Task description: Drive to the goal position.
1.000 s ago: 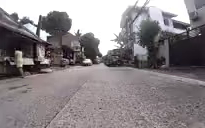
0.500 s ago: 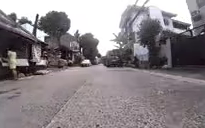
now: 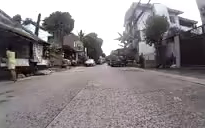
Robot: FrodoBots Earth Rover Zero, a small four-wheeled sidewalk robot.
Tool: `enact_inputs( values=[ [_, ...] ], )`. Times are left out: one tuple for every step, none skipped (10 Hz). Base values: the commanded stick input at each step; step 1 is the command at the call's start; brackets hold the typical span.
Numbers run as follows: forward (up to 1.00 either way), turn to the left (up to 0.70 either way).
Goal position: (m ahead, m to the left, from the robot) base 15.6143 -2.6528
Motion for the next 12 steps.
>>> enact_inputs(
  values=[
    [0.70, 0.00],
    [0.70, 0.00],
    [0.70, 0.00],
    [0.70, 0.00],
    [0.70, 0.00],
    [0.70, 0.00],
    [0.70, 0.00],
    [0.70, -0.23],
    [0.70, 0.00],
    [0.70, 0.00],
    [0.70, 0.00],
    [0.70, 0.00]
  ],
)
